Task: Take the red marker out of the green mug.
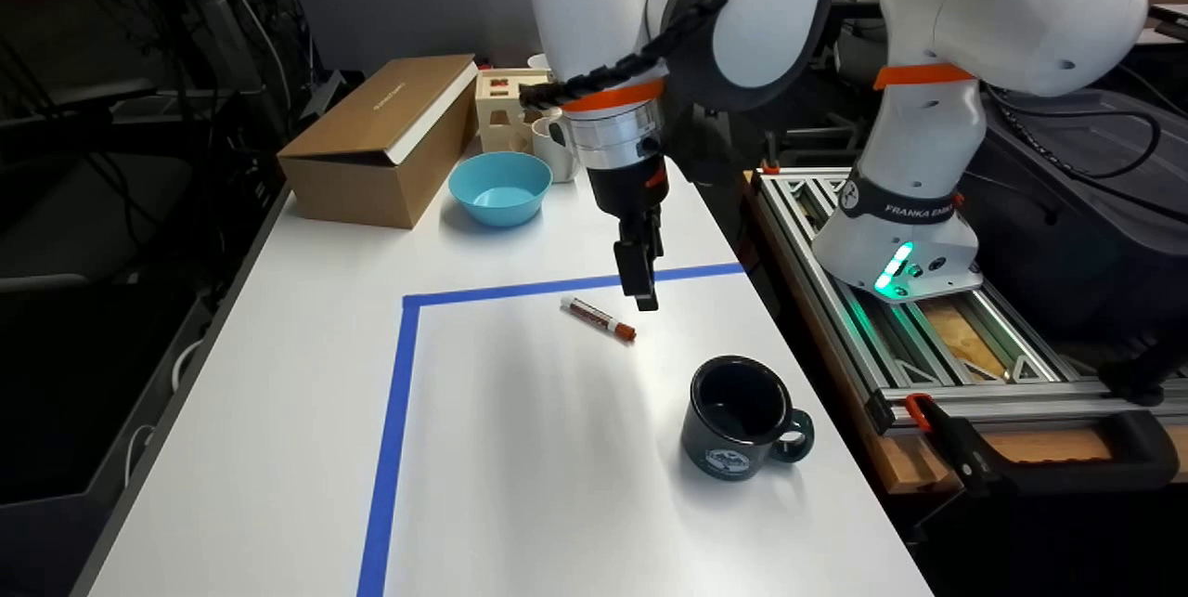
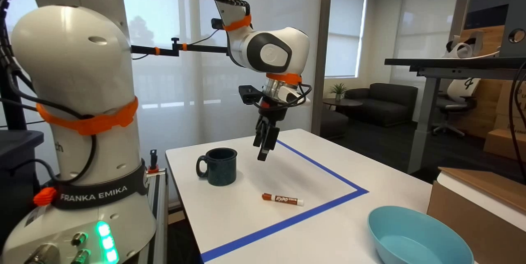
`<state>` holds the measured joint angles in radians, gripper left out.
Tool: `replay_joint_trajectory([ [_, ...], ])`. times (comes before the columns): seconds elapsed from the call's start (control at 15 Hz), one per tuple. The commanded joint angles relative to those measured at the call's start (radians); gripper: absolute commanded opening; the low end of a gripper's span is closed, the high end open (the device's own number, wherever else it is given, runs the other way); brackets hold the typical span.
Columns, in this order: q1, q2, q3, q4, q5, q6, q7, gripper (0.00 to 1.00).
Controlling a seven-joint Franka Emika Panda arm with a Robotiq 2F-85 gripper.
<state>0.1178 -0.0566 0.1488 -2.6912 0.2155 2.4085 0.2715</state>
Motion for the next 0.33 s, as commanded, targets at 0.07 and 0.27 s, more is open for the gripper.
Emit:
replay_joint_trajectory([
  [0.07,0.007,0.0,-0.003,-0.005,-0.004,0.004,-0.006,1.0],
  [0.27,0.007,0.0,-0.003,-0.005,-0.004,0.004,-0.012,1.0],
])
